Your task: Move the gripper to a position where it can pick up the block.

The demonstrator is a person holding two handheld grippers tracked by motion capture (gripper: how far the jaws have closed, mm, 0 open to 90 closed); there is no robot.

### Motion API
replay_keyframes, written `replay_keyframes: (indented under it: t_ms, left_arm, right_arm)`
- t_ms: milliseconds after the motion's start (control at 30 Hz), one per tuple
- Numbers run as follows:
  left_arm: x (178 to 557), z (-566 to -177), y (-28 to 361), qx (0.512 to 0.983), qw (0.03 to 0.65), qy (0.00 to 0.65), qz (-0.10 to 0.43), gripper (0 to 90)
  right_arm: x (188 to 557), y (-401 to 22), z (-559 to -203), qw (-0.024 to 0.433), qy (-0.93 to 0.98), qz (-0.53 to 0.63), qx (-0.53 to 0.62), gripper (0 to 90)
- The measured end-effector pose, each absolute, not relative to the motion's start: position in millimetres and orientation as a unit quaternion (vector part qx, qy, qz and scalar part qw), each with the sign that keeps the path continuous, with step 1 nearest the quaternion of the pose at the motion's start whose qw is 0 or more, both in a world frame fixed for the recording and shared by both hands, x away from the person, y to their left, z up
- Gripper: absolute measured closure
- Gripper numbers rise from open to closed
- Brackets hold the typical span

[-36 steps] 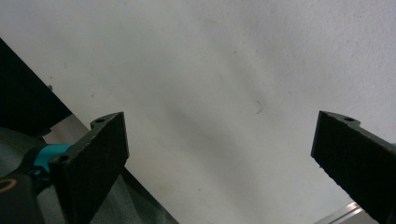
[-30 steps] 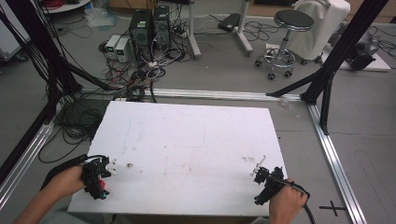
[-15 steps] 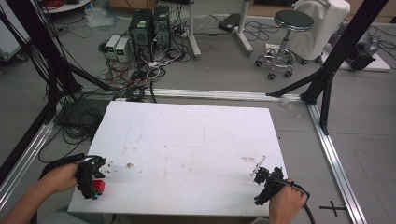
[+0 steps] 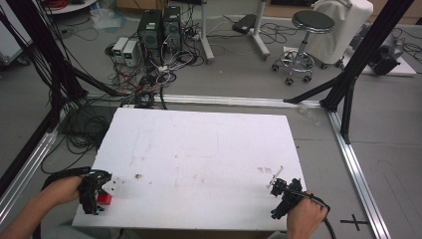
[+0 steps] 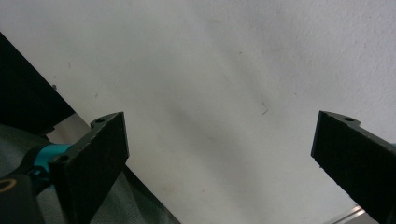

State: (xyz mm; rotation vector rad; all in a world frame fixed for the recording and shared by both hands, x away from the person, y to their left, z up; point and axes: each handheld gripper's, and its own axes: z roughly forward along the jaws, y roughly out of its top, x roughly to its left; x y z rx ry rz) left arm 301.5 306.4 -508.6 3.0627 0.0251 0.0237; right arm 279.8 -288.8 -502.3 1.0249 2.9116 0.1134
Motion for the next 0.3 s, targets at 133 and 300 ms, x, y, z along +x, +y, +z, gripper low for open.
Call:
replay_keyframes:
  t_ms: [133,300]
  left_arm:
    - [301.5,-509.2,306.6,0.999,0.037,0.009,0.004,17.2]
    - [301.3,-508.2,306.3,0.999,0.038,0.004,0.005,17.5]
  right_arm:
    - [280.2,-288.8,-502.1,0.026,0.943,0.035,0.331,3.2]
    - [280.6,-288.2,-502.0,0.027,0.943,0.035,0.329,3.2]
